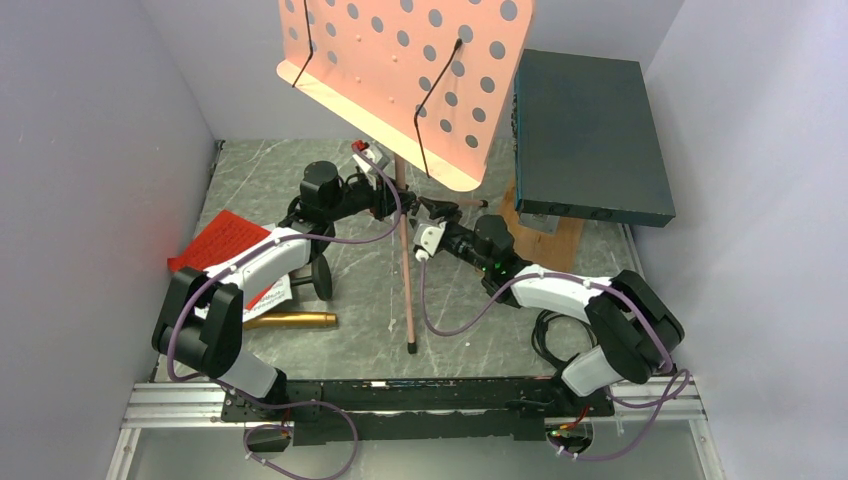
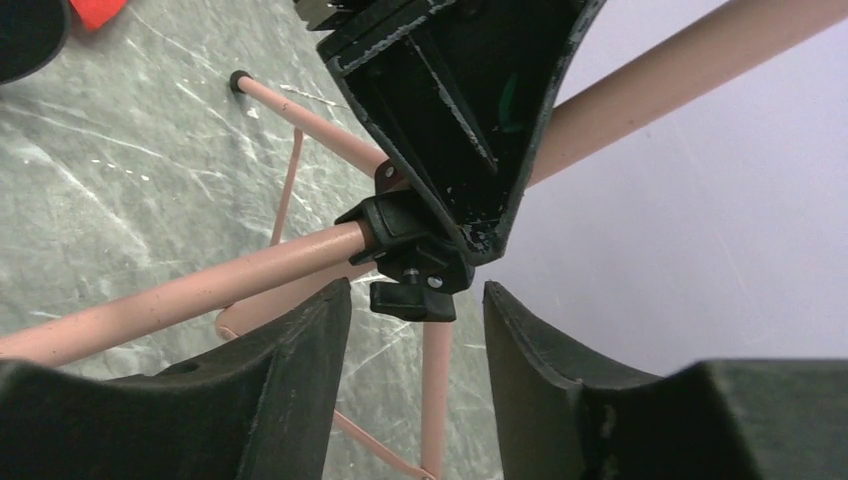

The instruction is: Set up the instrument practice props

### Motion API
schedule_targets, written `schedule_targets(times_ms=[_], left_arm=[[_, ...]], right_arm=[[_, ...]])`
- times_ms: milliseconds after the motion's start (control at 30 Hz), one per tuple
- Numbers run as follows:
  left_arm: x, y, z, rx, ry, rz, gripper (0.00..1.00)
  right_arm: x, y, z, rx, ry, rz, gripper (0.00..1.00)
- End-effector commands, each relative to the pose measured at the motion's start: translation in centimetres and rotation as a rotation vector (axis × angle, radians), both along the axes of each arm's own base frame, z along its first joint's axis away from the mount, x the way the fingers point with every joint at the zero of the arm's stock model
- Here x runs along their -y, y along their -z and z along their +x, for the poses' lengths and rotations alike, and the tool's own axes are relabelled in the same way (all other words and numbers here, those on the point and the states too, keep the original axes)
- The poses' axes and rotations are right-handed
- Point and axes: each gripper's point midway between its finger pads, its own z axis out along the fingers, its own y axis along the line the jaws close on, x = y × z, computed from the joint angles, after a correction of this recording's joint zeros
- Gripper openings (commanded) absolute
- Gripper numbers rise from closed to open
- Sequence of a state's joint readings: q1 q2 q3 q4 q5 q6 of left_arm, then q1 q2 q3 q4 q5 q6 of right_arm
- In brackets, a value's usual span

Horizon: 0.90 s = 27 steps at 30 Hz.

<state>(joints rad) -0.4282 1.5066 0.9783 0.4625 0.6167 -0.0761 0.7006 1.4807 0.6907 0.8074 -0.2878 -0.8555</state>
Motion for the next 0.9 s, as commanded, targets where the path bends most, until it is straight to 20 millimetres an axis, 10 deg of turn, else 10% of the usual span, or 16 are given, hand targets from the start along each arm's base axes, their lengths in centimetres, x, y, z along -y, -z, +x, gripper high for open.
schedule_targets(times_ms=[0,433,867], left_arm=[[0.5,-5.8,-2.3,0.019,0.088,-0.149,0.00],[0.1,-6.0,-2.2,0.021,0.081,-0.152,0.00],[0.2,-5.5,-1.9,0.010,0.079,-0.145,0.00]], right_arm=[[-1.2,-3.0,0.1,0.076,-0.056,0.054,0.49],[1.4,-0.1,4.0,-0.432,0.283,0.440,0.02],[6.5,5.6,6.4,-0.953,0.895,0.874,0.05]])
